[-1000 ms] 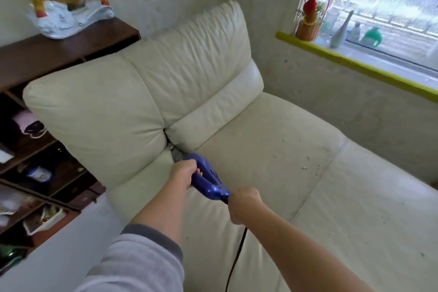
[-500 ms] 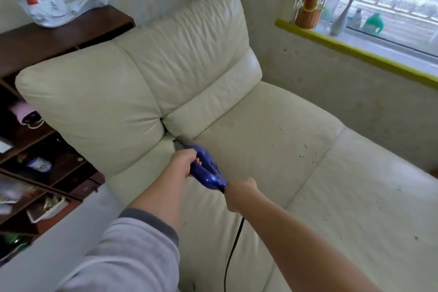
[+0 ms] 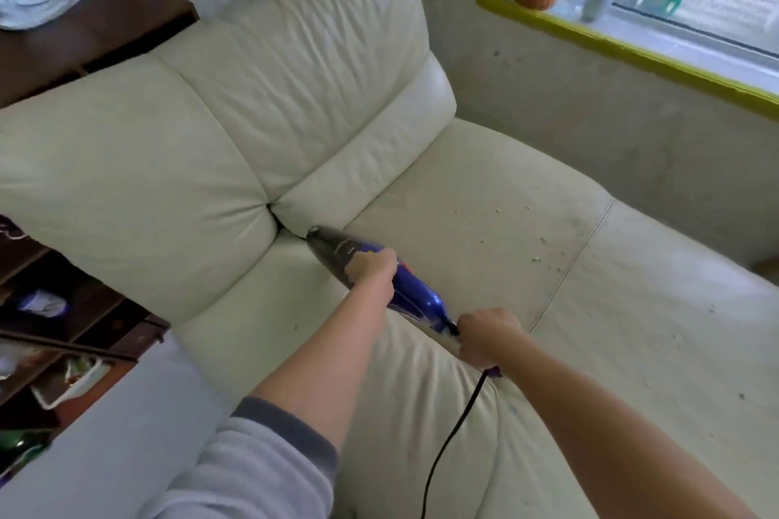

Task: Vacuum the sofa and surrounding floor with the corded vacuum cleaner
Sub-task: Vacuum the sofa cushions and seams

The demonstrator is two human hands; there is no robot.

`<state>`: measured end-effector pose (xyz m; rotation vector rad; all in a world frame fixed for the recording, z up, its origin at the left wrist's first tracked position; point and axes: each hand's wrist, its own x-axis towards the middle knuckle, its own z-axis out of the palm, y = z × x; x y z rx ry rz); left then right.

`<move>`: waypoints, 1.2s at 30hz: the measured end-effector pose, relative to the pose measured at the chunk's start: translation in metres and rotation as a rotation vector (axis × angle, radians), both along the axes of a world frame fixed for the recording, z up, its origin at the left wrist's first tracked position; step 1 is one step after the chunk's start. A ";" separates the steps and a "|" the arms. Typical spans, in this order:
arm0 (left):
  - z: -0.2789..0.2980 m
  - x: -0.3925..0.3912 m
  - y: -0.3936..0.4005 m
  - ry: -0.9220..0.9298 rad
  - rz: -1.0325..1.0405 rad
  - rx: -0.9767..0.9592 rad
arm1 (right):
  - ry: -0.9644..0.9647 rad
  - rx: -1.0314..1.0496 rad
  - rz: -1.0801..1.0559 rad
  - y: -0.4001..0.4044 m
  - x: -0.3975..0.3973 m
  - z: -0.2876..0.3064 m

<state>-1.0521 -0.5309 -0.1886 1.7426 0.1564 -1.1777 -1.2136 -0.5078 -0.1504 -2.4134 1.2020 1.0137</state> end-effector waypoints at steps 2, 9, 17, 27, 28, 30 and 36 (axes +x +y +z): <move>-0.006 -0.010 -0.008 0.035 0.063 -0.123 | -0.018 -0.027 -0.033 -0.005 -0.007 0.001; 0.003 -0.018 -0.039 0.106 0.240 -0.449 | -0.113 -0.231 -0.059 -0.026 -0.006 0.016; 0.014 -0.042 -0.064 -0.134 0.140 -0.124 | -0.112 -0.136 -0.108 -0.024 -0.019 0.027; 0.027 -0.098 -0.047 -0.176 -0.059 -0.043 | -0.093 -0.177 -0.126 0.003 -0.075 0.047; 0.030 -0.106 -0.044 -0.169 -0.063 -0.042 | -0.086 -0.186 -0.121 0.006 -0.082 0.048; 0.033 -0.119 -0.039 -0.168 -0.068 -0.038 | -0.068 -0.210 -0.104 0.011 -0.094 0.049; 0.038 -0.137 -0.021 -0.170 -0.080 -0.038 | -0.043 -0.269 -0.053 0.029 -0.116 0.051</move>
